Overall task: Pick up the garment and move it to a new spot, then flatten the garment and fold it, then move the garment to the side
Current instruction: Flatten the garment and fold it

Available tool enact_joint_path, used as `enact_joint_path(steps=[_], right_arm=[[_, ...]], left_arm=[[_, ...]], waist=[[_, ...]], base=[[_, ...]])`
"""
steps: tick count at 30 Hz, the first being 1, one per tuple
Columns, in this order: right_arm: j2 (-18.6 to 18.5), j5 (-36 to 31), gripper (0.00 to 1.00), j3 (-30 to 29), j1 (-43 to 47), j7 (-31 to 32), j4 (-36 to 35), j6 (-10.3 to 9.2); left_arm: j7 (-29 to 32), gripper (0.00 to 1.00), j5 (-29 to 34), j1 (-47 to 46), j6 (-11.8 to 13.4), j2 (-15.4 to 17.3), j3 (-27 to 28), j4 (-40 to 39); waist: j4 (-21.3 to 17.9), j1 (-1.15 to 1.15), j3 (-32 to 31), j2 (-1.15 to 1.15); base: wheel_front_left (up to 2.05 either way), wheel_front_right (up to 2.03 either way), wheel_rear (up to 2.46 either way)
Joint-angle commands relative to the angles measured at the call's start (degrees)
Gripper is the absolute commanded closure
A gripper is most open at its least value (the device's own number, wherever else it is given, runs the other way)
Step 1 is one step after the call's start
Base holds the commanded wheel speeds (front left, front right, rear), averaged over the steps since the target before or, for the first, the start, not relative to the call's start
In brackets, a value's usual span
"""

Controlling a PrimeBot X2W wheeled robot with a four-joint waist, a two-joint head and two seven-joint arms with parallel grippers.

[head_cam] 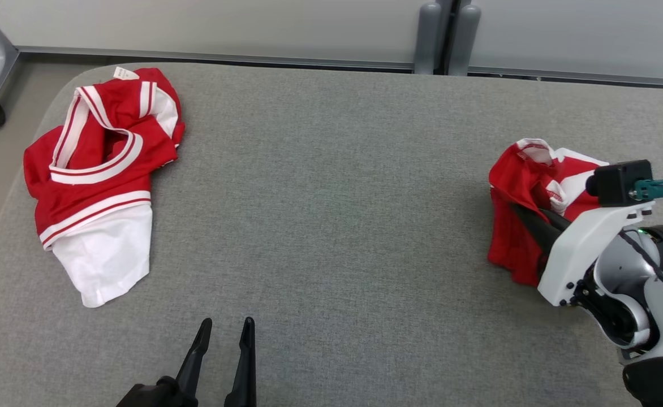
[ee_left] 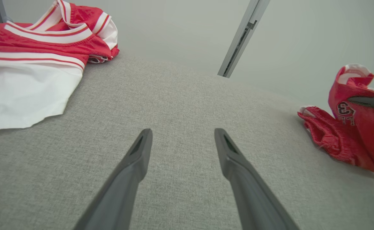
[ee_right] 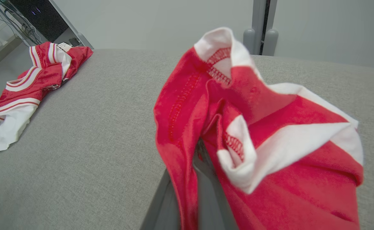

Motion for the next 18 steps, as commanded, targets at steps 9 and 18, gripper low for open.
enact_joint_path(steps=[9,18], right_arm=[[4.39,-5.84,0.81,1.43,-4.86,-1.17,10.87,0.0],[2.71,-5.93,0.0,6.91,-2.76,-8.46,6.79,0.0]], left_arm=[[-0.1,0.0,-2.26,-1.6,1.56,0.12,-1.54,0.38],[-0.1,0.0,-2.48,-0.39,2.16,0.14,-0.62,0.44]], waist=[[3.45,0.0,0.46,0.0],[1.83,0.0,-0.45,0.0]], base=[[0.0,0.0,0.0],[0.0,0.0,0.0]])
